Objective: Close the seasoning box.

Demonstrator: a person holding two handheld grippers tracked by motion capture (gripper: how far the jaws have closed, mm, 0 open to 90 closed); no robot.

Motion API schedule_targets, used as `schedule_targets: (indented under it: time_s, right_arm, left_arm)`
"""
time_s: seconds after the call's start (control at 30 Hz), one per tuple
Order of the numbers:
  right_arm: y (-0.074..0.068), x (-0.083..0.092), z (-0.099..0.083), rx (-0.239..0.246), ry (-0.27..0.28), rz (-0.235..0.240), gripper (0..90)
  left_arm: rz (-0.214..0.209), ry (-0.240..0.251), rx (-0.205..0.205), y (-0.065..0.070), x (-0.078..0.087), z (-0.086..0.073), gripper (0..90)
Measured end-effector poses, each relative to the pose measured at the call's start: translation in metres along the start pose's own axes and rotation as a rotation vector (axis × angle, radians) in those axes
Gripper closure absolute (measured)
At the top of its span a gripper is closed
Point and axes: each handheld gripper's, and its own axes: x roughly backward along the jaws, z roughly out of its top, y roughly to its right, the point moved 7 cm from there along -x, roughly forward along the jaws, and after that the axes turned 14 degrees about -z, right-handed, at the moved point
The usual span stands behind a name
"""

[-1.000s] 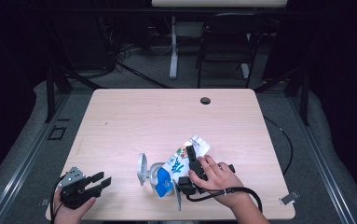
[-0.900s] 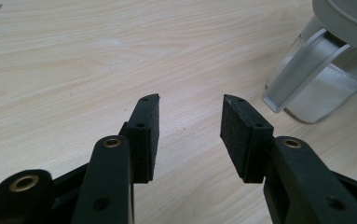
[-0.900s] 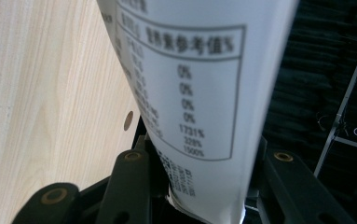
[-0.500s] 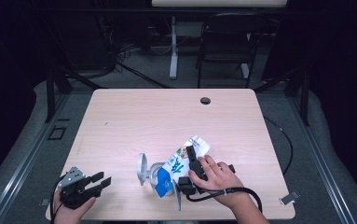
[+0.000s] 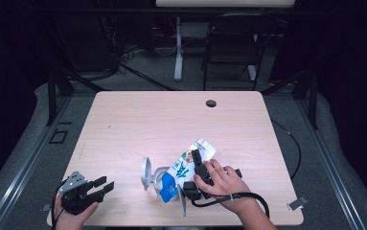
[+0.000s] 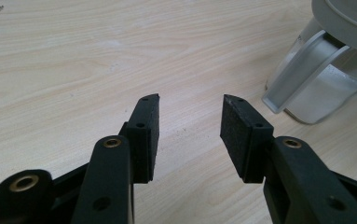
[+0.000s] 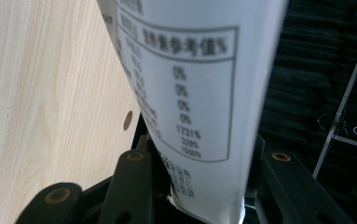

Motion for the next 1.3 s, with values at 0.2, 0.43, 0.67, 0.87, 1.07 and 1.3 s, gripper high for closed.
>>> schedule_targets:
  time_s: [0.2, 0.43, 0.67, 0.87, 1.07, 1.3]
  right_arm:
    - [0.0009, 0.0, 0.0, -0.004, 0.0, 0.002, 67.4]
    - [0.0004, 0.0007, -0.0001, -0.012, -0.002, 0.012, 67.8]
    - [0.0005, 0.0012, -0.0003, -0.015, -0.007, 0.019, 68.6]
    - [-0.0002, 0.0014, -0.0004, -0.024, -0.005, 0.021, 68.9]
    - [-0.0004, 0.0015, -0.0003, -0.027, -0.005, 0.022, 69.3]
    - [0.0016, 0.0008, -0.001, -0.033, -0.003, 0.014, 69.5]
  left_arm:
    - [0.003, 0.005, 0.0, -0.0007, 0.0004, 0.0001, 57.9]
    - [0.001, 0.01, 0.001, -0.0005, 0.0004, 0.0004, 57.9]
    - [0.003, 0.008, 0.002, -0.0007, 0.0004, 0.0004, 58.0]
    - [0.003, 0.006, 0.001, -0.0011, 0.0006, 0.0003, 58.0]
    - [0.004, 0.005, 0.003, -0.001, 0.0002, 0.0, 57.9]
    - [0.004, 0.004, 0.0, -0.001, 0.0003, 0.0001, 57.9]
